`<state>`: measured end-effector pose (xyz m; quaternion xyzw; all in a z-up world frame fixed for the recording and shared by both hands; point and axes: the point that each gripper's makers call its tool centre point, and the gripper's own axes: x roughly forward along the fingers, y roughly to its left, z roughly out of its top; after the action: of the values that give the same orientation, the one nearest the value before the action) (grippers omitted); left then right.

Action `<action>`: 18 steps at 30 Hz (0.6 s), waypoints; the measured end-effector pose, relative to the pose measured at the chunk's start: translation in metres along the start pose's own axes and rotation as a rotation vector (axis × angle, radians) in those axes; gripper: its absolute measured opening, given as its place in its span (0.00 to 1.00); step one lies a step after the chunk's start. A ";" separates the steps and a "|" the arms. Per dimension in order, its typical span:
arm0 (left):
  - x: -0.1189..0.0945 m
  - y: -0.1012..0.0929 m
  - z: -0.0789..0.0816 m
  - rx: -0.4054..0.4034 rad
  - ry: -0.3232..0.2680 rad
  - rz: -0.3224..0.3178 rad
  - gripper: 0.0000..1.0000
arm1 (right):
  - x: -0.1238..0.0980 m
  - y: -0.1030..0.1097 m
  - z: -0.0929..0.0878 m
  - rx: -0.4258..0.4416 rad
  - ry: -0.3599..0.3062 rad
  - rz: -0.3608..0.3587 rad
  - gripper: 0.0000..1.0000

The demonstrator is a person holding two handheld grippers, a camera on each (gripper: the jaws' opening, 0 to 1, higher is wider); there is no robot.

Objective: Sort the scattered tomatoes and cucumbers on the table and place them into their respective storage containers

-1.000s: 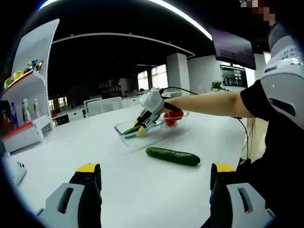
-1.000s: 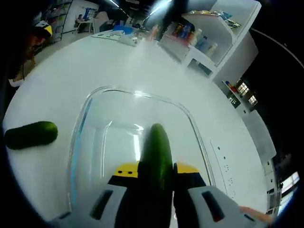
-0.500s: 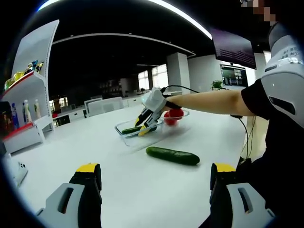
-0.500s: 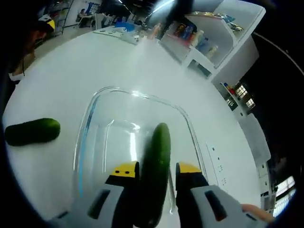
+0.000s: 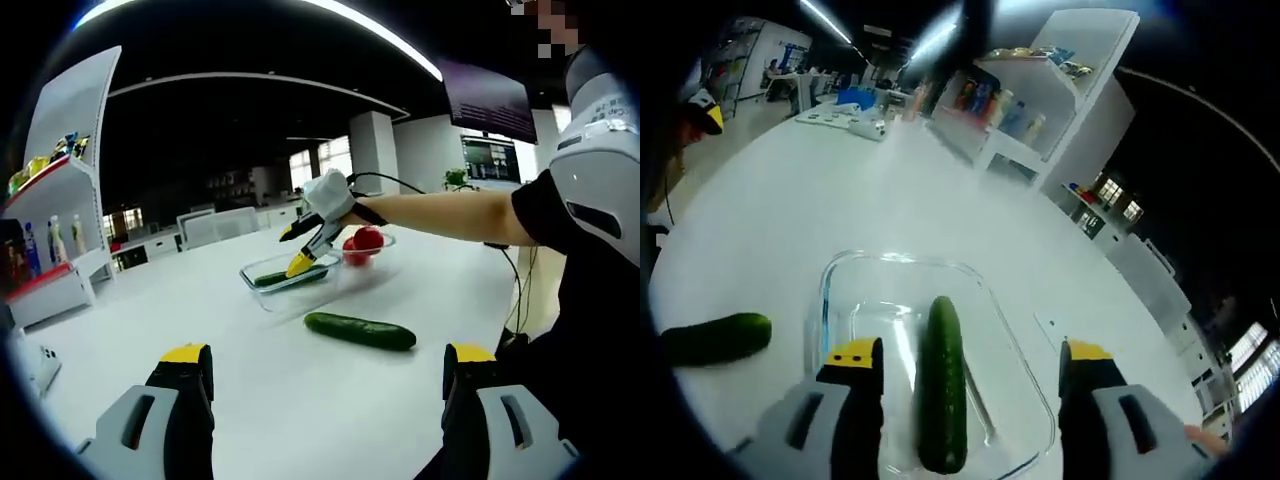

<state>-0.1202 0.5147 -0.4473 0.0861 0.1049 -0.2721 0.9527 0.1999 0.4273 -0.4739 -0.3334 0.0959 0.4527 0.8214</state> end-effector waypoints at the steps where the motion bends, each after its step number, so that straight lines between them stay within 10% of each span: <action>1: 0.000 -0.001 0.000 0.000 -0.001 -0.001 0.95 | -0.004 0.000 0.003 0.033 -0.022 -0.005 0.84; 18: 0.002 -0.012 0.007 0.017 -0.003 -0.019 0.95 | -0.077 0.022 0.019 0.160 -0.110 -0.005 0.97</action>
<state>-0.1235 0.5020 -0.4425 0.0926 0.1020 -0.2821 0.9494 0.1353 0.3949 -0.4345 -0.2419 0.0857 0.4592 0.8505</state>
